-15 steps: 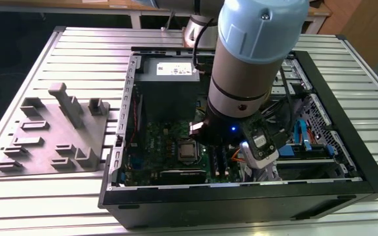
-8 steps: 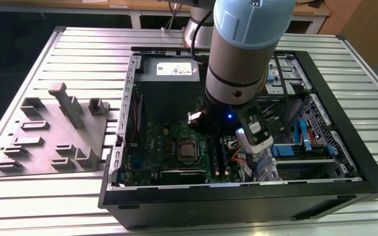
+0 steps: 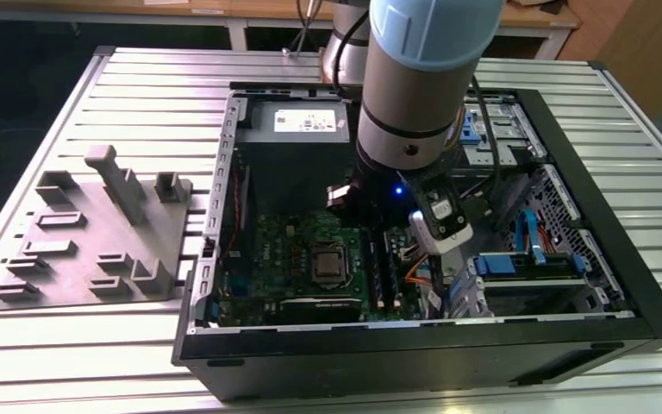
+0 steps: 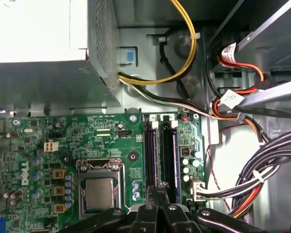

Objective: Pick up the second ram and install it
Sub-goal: 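Press down the second ram until it locks into place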

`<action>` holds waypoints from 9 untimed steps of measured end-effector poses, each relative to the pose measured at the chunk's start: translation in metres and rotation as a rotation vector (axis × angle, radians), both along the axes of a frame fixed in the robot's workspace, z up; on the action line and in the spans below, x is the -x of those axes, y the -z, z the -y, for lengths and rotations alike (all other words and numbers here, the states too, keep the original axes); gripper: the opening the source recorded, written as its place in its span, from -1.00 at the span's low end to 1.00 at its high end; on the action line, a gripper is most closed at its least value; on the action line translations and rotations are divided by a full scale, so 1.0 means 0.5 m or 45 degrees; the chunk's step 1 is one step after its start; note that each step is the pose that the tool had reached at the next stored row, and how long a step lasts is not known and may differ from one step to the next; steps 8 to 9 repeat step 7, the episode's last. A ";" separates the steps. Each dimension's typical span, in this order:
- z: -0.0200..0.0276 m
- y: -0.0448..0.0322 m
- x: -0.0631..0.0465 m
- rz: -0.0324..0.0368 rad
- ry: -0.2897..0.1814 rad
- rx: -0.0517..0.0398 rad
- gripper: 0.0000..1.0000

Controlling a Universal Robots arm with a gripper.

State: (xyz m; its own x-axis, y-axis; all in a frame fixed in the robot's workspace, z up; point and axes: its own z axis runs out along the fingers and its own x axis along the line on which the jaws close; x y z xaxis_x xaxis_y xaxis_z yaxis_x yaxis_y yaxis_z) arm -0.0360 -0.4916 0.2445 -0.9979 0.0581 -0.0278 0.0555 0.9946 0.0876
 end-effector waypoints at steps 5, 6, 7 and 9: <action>-0.0002 -0.003 0.000 0.0001 0.000 0.000 -0.80; -0.0002 -0.003 0.000 0.0001 0.000 0.000 -0.80; -0.0002 -0.003 0.000 0.0001 0.000 0.000 -0.80; -0.0002 -0.003 0.000 0.0001 0.000 0.000 -0.80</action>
